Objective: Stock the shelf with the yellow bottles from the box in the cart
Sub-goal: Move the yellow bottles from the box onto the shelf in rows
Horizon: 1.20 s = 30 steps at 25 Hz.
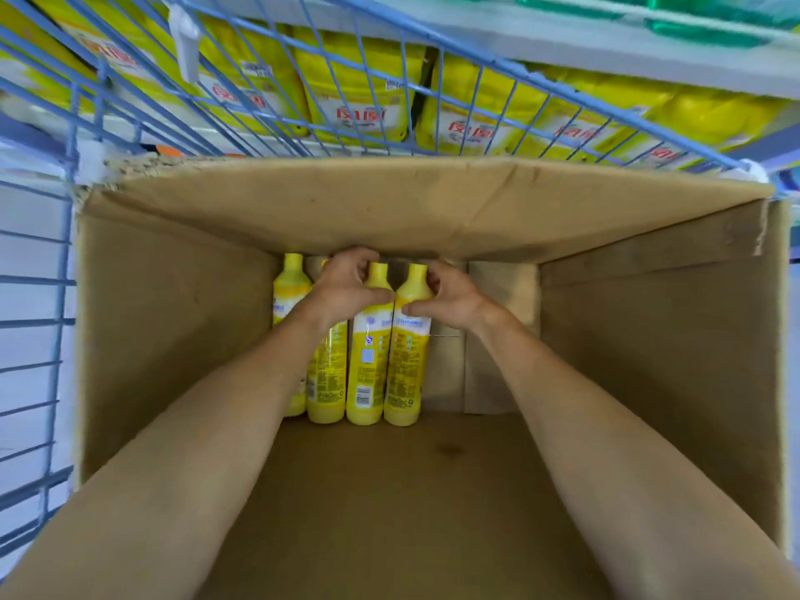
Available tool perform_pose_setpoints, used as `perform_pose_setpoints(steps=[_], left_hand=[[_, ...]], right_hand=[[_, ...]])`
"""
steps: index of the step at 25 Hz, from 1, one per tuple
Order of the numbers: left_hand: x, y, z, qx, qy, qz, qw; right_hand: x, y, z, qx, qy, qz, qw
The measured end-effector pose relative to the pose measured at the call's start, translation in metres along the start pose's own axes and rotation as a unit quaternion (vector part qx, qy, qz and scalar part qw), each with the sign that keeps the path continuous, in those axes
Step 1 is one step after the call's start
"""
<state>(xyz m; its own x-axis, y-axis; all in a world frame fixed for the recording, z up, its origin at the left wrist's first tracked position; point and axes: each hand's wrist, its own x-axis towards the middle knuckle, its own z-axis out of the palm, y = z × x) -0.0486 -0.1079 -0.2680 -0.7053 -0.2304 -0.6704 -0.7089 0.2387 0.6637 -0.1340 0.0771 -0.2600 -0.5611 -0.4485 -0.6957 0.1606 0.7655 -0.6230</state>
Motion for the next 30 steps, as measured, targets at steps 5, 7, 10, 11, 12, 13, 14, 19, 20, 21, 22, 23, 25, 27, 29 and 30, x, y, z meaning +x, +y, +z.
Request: perform_pose_setpoints(steps=[5,7,10,11,12,13,14,19,20,21,22,23,25,27,29,30], left_hand=[[-0.025,0.009,-0.004,-0.051,-0.073,-0.011,0.996],[-0.042,0.002,0.005,-0.056,-0.075,0.001,0.996],[-0.047,-0.036,0.024,-0.074,-0.077,0.020,0.994],[-0.063,-0.029,0.022,-0.080,-0.069,0.024,0.994],[-0.088,-0.005,0.013,-0.078,-0.060,0.031,0.995],[-0.115,0.025,0.002,-0.071,-0.050,0.039,0.995],[-0.130,0.043,-0.006,-0.044,-0.042,0.055,0.997],[-0.211,0.163,-0.071,-0.025,-0.015,0.190,0.981],[-0.226,0.188,-0.086,-0.024,-0.017,0.221,0.975],[-0.247,0.215,-0.101,-0.019,-0.010,0.251,0.968],[-0.269,0.242,-0.114,-0.014,-0.008,0.275,0.961],[-0.290,0.270,-0.127,0.001,-0.001,0.302,0.953],[-0.329,0.314,-0.147,0.032,0.014,0.355,0.934],[-0.363,0.347,-0.162,0.032,0.039,0.396,0.917],[-0.390,0.377,-0.170,0.026,0.050,0.425,0.903],[-0.404,0.389,-0.171,0.012,0.059,0.437,0.898]], right_hand=[[-0.031,-0.004,0.009,0.106,0.024,0.010,0.994],[-0.050,-0.002,0.013,0.127,0.062,0.009,0.990],[-0.083,0.000,0.008,0.079,0.069,-0.002,0.994],[-0.099,-0.005,0.005,0.054,0.073,-0.015,0.996],[-0.115,-0.012,0.000,0.028,0.085,-0.029,0.996],[-0.127,-0.019,-0.006,0.005,0.098,-0.047,0.994],[-0.138,-0.031,-0.013,-0.009,0.103,-0.068,0.992],[-0.232,-0.127,-0.087,-0.061,0.127,-0.175,0.974],[-0.250,-0.146,-0.103,-0.065,0.135,-0.194,0.970],[-0.271,-0.166,-0.117,-0.067,0.145,-0.219,0.963],[-0.292,-0.185,-0.129,-0.071,0.158,-0.241,0.955],[-0.309,-0.204,-0.143,-0.076,0.173,-0.265,0.945],[-0.346,-0.239,-0.169,-0.076,0.202,-0.308,0.926],[-0.385,-0.269,-0.191,-0.059,0.237,-0.350,0.904],[-0.417,-0.294,-0.211,-0.054,0.264,-0.387,0.882],[-0.431,-0.304,-0.220,-0.052,0.271,-0.401,0.874]])
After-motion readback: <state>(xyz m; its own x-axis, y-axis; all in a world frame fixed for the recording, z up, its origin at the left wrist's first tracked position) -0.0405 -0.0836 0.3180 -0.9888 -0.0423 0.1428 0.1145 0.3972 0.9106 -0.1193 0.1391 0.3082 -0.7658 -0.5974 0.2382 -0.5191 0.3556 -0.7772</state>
